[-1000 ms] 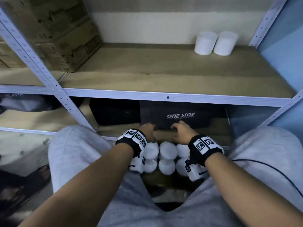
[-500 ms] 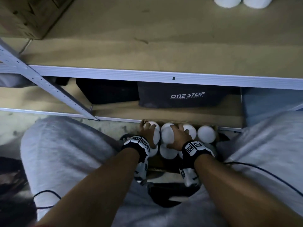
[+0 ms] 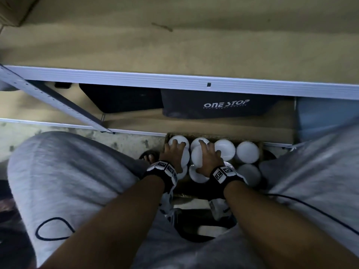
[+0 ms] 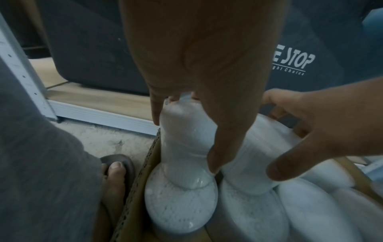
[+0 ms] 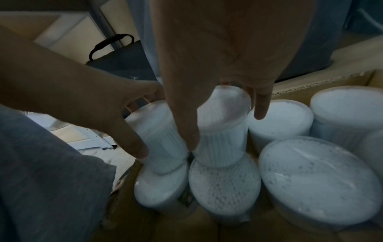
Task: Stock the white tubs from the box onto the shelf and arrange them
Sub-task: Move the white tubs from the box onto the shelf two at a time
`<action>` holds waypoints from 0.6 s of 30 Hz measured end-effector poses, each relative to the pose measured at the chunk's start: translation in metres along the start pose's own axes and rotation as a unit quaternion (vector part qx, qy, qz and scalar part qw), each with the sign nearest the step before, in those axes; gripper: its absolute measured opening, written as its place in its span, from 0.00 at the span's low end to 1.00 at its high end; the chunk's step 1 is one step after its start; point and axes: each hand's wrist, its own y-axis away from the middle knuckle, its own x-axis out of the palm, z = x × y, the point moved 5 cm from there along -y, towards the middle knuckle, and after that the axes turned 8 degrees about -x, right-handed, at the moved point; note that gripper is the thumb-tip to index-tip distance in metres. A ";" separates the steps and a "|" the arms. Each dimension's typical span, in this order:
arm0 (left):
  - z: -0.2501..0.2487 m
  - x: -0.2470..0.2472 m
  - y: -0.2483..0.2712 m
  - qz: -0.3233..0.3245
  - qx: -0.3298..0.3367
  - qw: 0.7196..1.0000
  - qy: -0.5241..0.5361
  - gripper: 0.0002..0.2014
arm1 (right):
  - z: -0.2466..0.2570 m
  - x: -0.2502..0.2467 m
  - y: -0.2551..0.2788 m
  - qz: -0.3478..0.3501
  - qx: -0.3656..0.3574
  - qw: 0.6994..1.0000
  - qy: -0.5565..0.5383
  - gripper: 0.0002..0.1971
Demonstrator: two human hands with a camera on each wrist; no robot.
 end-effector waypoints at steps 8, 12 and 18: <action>0.010 0.008 0.009 -0.004 -0.002 0.999 0.033 0.46 | 0.002 -0.009 0.008 0.021 0.006 1.000 0.000 0.51; 0.012 -0.001 0.012 0.005 0.001 0.999 0.047 0.50 | 0.008 -0.024 0.014 0.016 0.000 1.000 0.004 0.51; 0.002 -0.034 0.030 -0.068 0.028 0.994 0.077 0.50 | 0.019 -0.062 0.031 -0.028 -0.032 0.999 0.020 0.48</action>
